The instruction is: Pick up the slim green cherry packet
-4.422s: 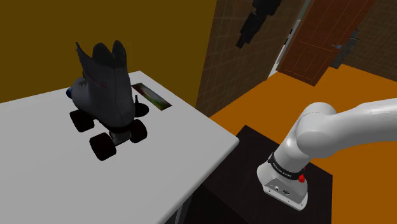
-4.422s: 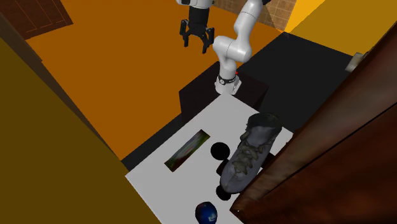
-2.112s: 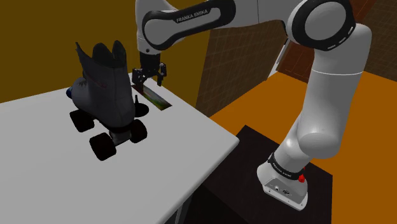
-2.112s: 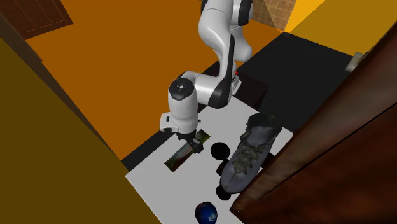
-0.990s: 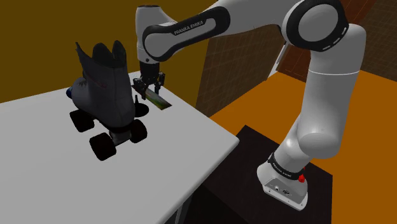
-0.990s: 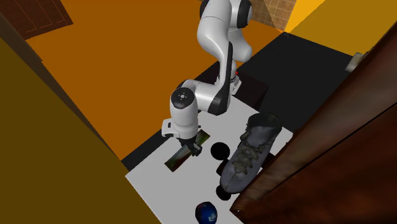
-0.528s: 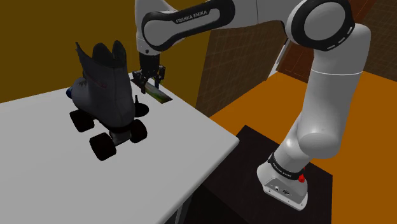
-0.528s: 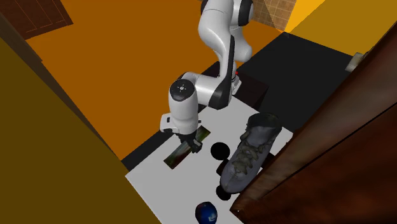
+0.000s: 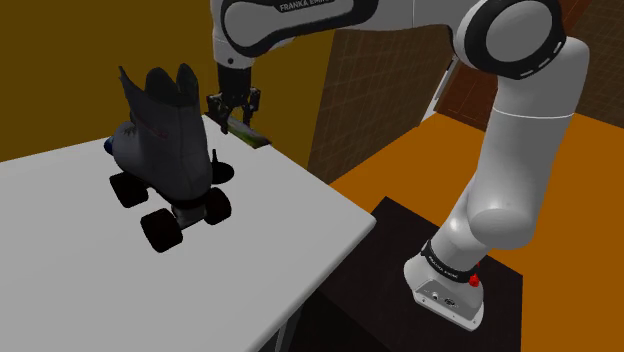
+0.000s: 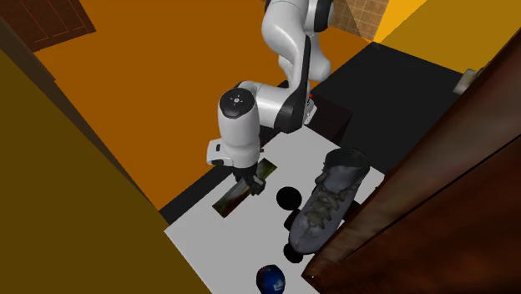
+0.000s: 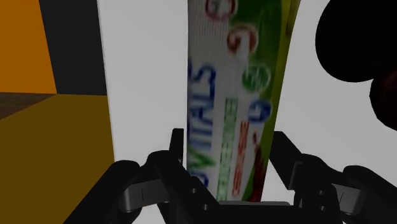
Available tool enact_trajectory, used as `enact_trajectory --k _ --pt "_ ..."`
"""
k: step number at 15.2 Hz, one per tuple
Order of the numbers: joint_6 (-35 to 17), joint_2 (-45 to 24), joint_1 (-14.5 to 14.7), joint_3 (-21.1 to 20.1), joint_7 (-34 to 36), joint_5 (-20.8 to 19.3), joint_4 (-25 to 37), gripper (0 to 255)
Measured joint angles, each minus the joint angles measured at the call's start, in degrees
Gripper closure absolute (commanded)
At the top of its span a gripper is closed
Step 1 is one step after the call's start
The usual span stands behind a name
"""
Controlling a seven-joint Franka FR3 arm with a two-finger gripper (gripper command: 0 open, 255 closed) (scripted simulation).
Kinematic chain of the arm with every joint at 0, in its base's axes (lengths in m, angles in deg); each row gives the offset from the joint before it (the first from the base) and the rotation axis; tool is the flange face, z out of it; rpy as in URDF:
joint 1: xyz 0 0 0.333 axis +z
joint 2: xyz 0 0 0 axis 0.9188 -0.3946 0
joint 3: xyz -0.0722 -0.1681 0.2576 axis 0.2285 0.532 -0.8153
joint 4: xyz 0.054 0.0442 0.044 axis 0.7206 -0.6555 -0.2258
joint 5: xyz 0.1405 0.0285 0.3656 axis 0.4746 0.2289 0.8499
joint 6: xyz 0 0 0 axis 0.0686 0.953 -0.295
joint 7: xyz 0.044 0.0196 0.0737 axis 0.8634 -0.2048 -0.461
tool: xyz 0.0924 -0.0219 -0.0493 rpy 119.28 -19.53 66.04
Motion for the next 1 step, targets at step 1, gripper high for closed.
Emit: enact_trajectory --k 1 --pt "0.4 0.1 0.0 0.0 0.0 0.0 0.3 255"
